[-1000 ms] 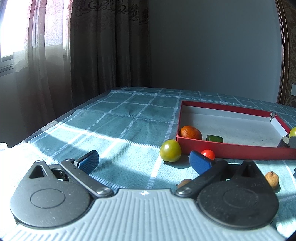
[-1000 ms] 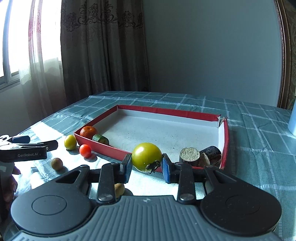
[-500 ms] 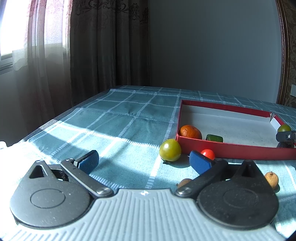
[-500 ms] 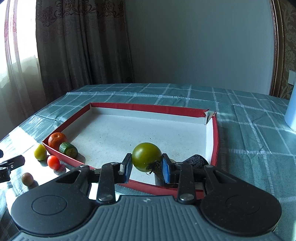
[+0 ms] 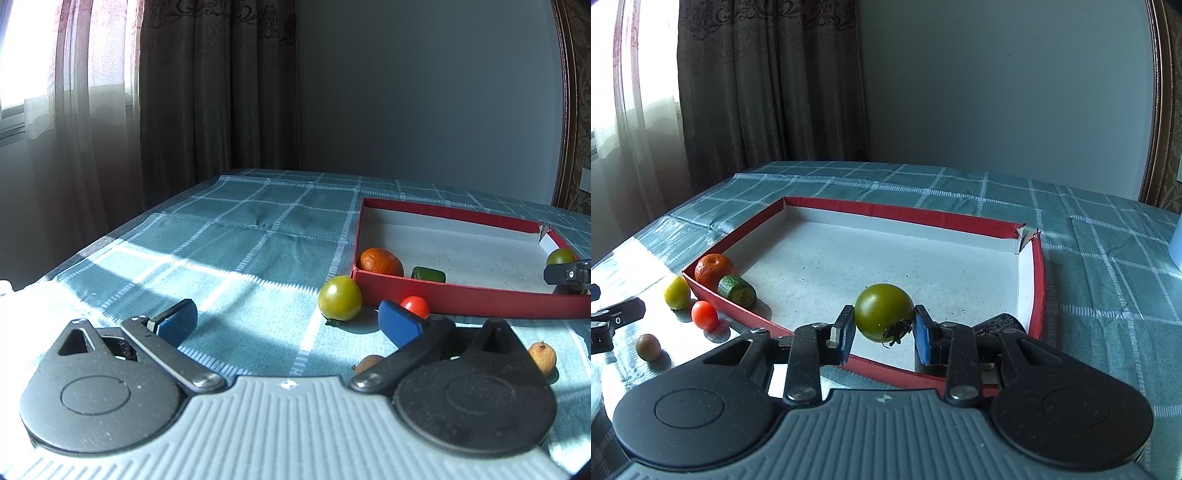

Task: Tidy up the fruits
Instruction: 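Lower the green-yellow tomato into the red tray and open the right tool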

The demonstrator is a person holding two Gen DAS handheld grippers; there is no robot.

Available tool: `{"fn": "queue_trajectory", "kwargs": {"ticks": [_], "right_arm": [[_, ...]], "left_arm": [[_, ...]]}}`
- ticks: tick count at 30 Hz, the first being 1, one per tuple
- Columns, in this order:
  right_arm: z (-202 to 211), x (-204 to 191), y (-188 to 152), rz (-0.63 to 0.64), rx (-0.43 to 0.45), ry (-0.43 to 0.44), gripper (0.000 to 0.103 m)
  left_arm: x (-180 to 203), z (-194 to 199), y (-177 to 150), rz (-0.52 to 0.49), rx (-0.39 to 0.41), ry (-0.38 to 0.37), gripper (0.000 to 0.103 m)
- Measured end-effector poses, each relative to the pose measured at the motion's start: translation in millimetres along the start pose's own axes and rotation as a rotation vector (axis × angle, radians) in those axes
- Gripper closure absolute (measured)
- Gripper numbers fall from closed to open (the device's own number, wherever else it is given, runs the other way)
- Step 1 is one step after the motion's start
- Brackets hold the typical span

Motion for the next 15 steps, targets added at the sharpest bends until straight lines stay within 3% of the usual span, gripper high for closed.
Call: {"fn": "queue_trajectory", "kwargs": {"ticks": [7, 15], "right_arm": [[2.7, -5.5, 0.4, 0.006, 0.006, 0.029, 0.070], [-14.9, 9.5, -9.0, -0.018, -0.044, -0.011, 0.070]], "left_arm": [[0.3, -0.6, -0.4, 0.001, 0.001, -0.001, 0.000], [-0.6, -0.4, -0.7, 0.005, 0.002, -0.003, 0.000]]}}
Point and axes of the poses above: each gripper's, at about its wrist camera, not at the fingertips, and z roughly against the way its jaws point, x to its right, y to its top, the point moved 8 cm from there along -z, roughly the way its jaws point, and after that the axes turned 9 degrees about -y, right-handed, at the moved point
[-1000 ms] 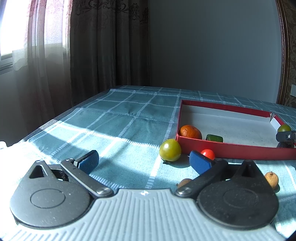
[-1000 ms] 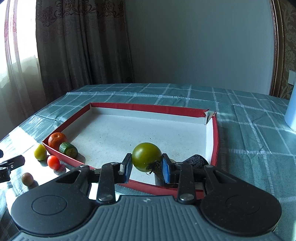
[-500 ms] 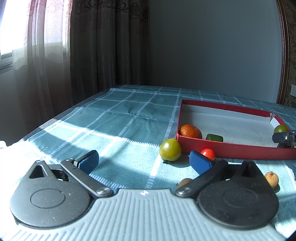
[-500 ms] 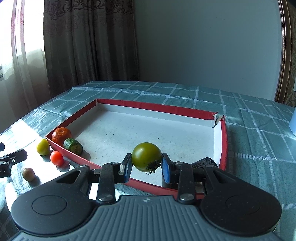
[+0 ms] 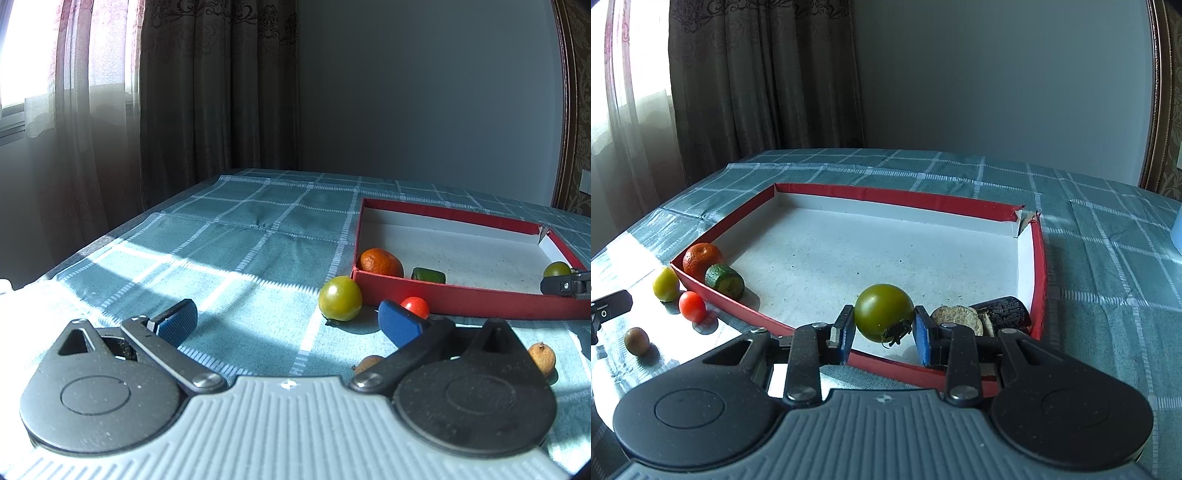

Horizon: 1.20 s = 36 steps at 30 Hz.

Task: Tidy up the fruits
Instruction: 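Lower the green-yellow tomato into the red tray and open the right tool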

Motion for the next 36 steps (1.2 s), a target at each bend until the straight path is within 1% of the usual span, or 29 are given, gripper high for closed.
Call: {"fn": "queue_trajectory", "kwargs": {"ticks": [12, 23, 27, 33, 36], "right_arm": [[9.5, 4.1, -1.7, 0.001, 0.017, 0.015, 0.071], [7.0, 3.8, -1.5, -0.017, 0.019, 0.010, 0.071], [0.5, 0.5, -0.1, -0.008, 0.012, -0.012, 0.071], [-3.8, -6.0, 0.2, 0.016, 0.012, -0.071, 0.071], [-3.5, -5.5, -0.2, 0.015, 0.011, -0.070, 0.071]], "left_arm": [[-1.1, 0.9, 0.5, 0.003, 0.003, 0.000, 0.000], [0.6, 1.9, 1.3, -0.001, 0.008, -0.006, 0.000], [-0.2, 1.0, 1.4, 0.002, 0.004, -0.007, 0.000], [-0.3, 1.2, 1.4, 0.002, 0.003, -0.007, 0.000], [-0.3, 1.3, 1.4, 0.001, 0.004, -0.007, 0.000]]}}
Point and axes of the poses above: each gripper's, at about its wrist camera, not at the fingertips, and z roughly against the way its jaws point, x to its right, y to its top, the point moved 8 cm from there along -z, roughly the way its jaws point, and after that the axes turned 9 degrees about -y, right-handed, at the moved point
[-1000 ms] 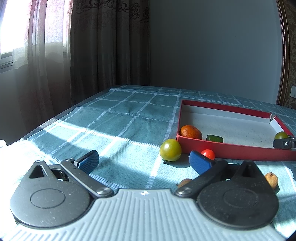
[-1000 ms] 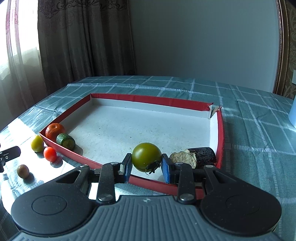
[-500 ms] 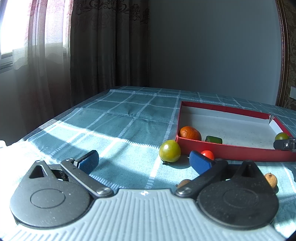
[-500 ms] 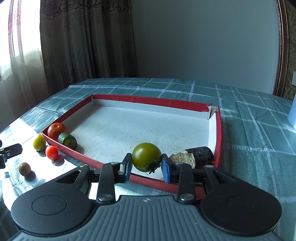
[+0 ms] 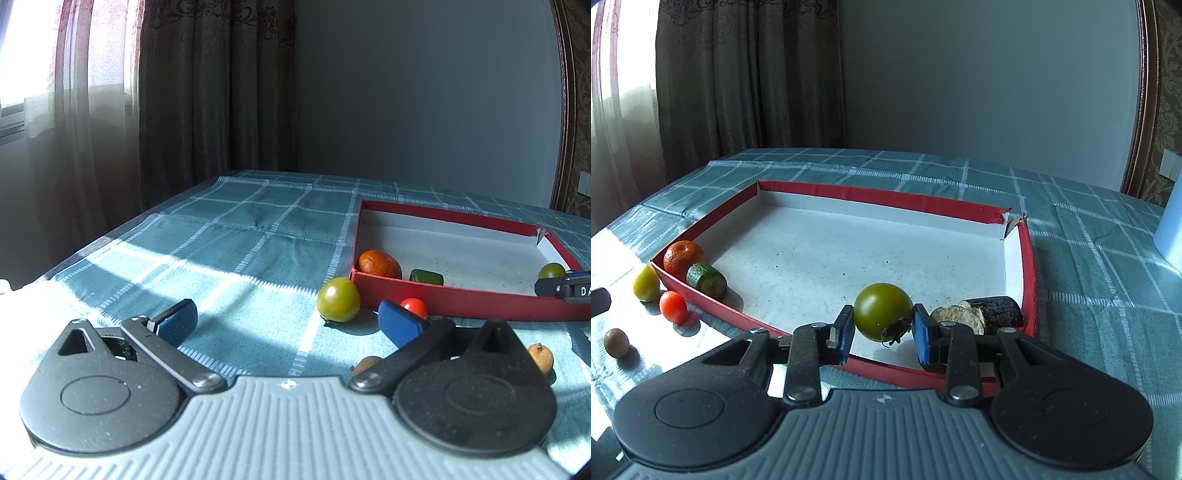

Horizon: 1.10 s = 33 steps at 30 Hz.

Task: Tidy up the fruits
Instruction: 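Lower the green-yellow tomato into the red tray and open the right tool, then move the left tool toward the small brown round fruit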

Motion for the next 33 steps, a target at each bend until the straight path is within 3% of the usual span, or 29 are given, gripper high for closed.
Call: {"fn": "queue_trajectory", "kwargs": {"ticks": [15, 20, 25, 33], "right_arm": [[8.4, 3.8, 0.1, -0.006, -0.020, 0.023, 0.068], [30.6, 10.6, 1.0, -0.023, 0.009, 0.062, 0.060], [76.7, 20.4, -11.2, -0.021, 0.113, 0.063, 0.032], [99.5, 30.9, -63.5, -0.030, 0.086, 0.096, 0.031]], "left_arm": [[-3.4, -0.5, -1.0, 0.024, -0.003, -0.005, 0.000], [-6.4, -0.6, -1.2, 0.042, -0.006, -0.010, 0.000], [-5.6, -1.0, -1.2, 0.038, -0.008, -0.009, 0.000], [-6.4, -0.9, -1.7, 0.038, -0.008, -0.007, 0.000]]}}
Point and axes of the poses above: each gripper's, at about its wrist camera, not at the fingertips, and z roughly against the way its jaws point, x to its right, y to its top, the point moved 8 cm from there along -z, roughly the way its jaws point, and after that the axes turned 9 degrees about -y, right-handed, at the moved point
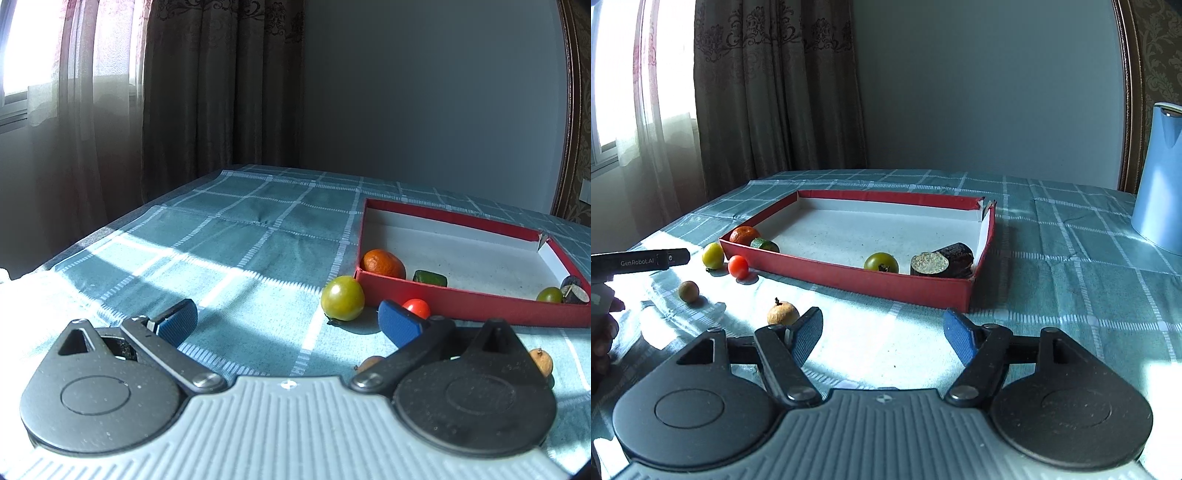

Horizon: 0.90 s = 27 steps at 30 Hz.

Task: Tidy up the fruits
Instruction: 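Move the left tool toward the small brown round fruit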

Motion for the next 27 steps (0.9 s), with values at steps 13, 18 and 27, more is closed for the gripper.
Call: {"fn": "queue_trajectory", "kwargs": {"ticks": [13, 18, 27], "right_arm": [[-12.1, 4.9, -17.1, -0.063, -0.064, 0.002, 0.027], [-14.6, 6.4, -18.1, -0.074, -0.078, 0.013, 0.027], [-15.2, 9.3, -18.2, -0.102, -0.084, 0.030, 0.026]], "left_arm": [[8.6, 1.5, -2.1, -0.057, -0.006, 0.002, 0.000], [19.0, -0.8, -4.4, -0.126, -0.029, 0.035, 0.000], [14.5, 6.9, -1.6, -0.085, 0.013, -0.015, 0.000]]}}
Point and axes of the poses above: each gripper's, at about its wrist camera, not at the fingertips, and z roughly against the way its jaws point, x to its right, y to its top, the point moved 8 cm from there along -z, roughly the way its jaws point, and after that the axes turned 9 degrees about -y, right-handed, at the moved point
